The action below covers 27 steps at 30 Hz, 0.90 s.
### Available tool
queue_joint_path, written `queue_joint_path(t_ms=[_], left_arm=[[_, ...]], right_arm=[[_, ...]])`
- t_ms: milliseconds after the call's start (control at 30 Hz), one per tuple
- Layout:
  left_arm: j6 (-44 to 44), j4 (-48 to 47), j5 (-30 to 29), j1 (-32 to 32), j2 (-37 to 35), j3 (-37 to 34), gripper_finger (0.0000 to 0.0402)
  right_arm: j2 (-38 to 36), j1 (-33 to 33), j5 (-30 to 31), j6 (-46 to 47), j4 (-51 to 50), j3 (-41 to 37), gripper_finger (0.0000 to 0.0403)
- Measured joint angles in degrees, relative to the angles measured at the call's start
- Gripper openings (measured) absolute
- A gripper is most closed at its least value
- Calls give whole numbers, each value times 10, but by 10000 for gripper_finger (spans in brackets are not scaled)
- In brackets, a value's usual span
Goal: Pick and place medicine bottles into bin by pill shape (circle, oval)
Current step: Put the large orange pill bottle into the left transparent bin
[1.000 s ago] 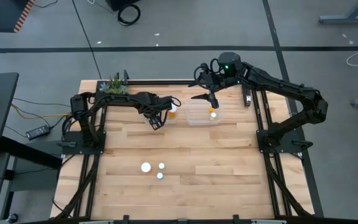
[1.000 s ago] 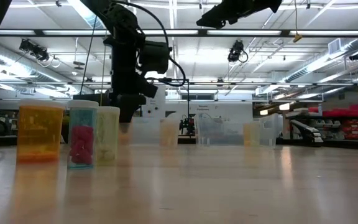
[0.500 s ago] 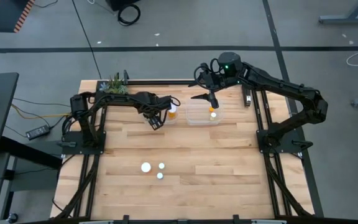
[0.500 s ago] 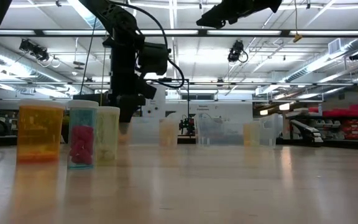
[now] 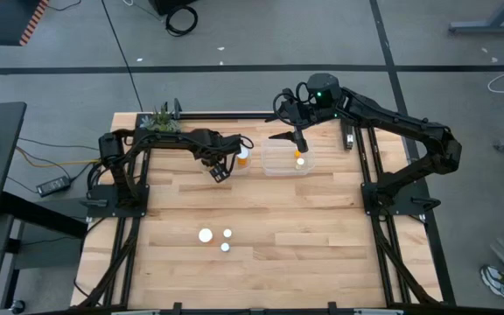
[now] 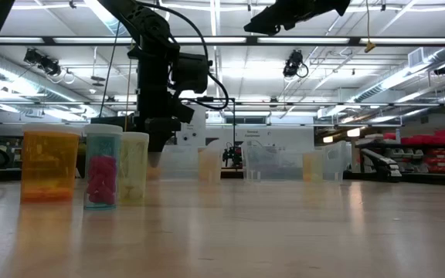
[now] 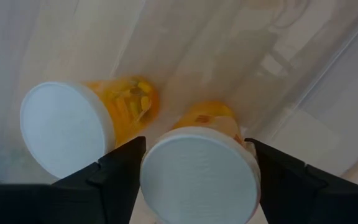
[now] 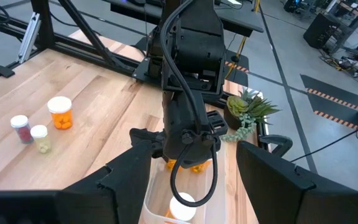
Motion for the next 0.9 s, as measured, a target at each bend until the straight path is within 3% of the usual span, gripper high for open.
queue_joint_path(t_ms=[267,900], left_arm=[[-1,-30,-1,0,-2,5,282],[-8,-27,-17,-21,-85,9,282]], right_arm=[[0,0,0,0,0,0,244],[0,0,0,0,0,0,244]])
